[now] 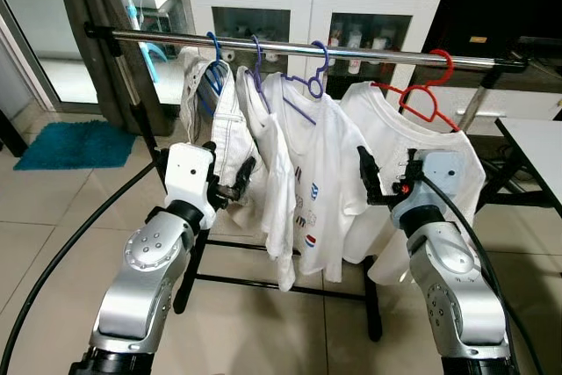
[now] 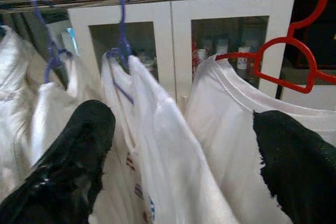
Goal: Hang hanger
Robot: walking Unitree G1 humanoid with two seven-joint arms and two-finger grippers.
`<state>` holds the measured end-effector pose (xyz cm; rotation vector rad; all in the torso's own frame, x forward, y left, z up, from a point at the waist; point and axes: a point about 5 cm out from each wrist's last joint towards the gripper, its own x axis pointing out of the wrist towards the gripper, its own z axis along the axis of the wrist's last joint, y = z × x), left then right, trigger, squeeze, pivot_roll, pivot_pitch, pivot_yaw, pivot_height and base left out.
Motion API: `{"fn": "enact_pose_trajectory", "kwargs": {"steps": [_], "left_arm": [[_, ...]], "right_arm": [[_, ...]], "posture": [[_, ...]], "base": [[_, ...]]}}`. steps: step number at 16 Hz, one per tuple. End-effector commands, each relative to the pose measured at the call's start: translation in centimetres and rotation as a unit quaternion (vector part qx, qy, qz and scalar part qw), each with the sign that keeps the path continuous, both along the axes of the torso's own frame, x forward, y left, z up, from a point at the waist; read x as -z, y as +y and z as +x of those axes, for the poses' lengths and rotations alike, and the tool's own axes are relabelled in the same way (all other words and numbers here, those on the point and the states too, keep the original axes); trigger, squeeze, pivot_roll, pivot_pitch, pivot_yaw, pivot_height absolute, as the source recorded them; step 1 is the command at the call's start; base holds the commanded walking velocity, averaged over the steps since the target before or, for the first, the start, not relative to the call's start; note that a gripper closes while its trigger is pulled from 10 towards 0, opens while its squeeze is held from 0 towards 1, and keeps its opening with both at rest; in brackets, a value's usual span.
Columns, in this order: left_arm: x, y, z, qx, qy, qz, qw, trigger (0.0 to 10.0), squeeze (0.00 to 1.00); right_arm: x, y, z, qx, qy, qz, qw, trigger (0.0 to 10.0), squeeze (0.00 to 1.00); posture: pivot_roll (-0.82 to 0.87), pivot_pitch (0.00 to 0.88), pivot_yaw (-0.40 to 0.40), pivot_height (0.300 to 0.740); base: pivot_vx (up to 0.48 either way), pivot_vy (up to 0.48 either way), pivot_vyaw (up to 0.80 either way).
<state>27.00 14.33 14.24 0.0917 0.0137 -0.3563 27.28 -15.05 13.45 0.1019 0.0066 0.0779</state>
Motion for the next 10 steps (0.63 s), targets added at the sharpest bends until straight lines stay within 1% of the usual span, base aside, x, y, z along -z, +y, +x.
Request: {"fn": "enact_pose_trajectory", "kwargs": {"steps": [1, 2, 4, 5, 7, 8, 9, 10], "left_arm": [[-0.1, 0.0, -0.1, 0.007, -0.003, 0.006, 1.0, 10.0, 1.0], [-0.1, 0.0, -0.1, 0.007, -0.003, 0.007, 1.0, 10.0, 1.0], [-0.1, -0.3, -0.1, 0.009, -0.005, 0.007, 1.0, 10.0, 1.0], [-0.1, -0.5, -0.2, 0.014, -0.004, 0.008, 1.0, 10.0, 1.0], [0.0, -0.5, -0.3, 0.019, -0.002, 0.014, 1.0, 10.0, 1.0], [0.0, -0.5, -0.5, 0.021, -0.001, 0.015, 1.0, 10.0, 1.0], [0.1, -0.6, -0.6, 0.03, 0.001, 0.019, 0.999, 10.0, 1.0], [0.1, -0.7, -0.6, 0.037, 0.002, 0.024, 0.999, 10.0, 1.0]], "right_arm": [[-0.3, -0.4, 0.3, 0.007, -0.008, -0.001, 1.0, 10.0, 1.0], [-0.4, -0.3, 0.4, 0.004, -0.008, -0.01, 1.0, 10.0, 1.0], [-0.7, -0.3, 0.7, 0.002, -0.013, -0.024, 1.0, 10.0, 1.0], [-0.8, -0.3, 0.9, 0.002, -0.014, -0.023, 1.0, 10.0, 1.0], [-1.4, -0.3, 1.1, 0.002, -0.026, -0.007, 1.0, 10.0, 1.0], [-1.5, -0.1, 1.1, -0.011, -0.03, -0.01, 0.999, 10.0, 1.0], [-1.8, 0.4, 1.2, -0.042, -0.035, -0.027, 0.998, 10.0, 1.0], [-2.1, 0.6, 1.4, -0.06, -0.038, -0.036, 0.997, 10.0, 1.0]], "posture": [[-0.03, 0.0, -0.007, 0.74], [-0.03, 0.0, -0.012, 0.74], [-0.03, 0.0, -0.019, 0.74], [-0.03, 0.0, -0.021, 0.74], [-0.03, 0.0, -0.019, 0.74], [-0.03, 0.0, -0.019, 0.74], [-0.03, 0.0, -0.017, 0.74], [-0.03, 0.0, -0.017, 0.74]], "base": [[0.307, 0.0, 0.0], [0.307, 0.0, 0.0], [0.311, 0.0, 0.8], [0.311, 0.0, 0.8], [0.313, 0.0, 0.0], [0.311, 0.0, 0.0], [0.315, 0.0, 0.0], [0.315, 0.0, 0.0]]}}
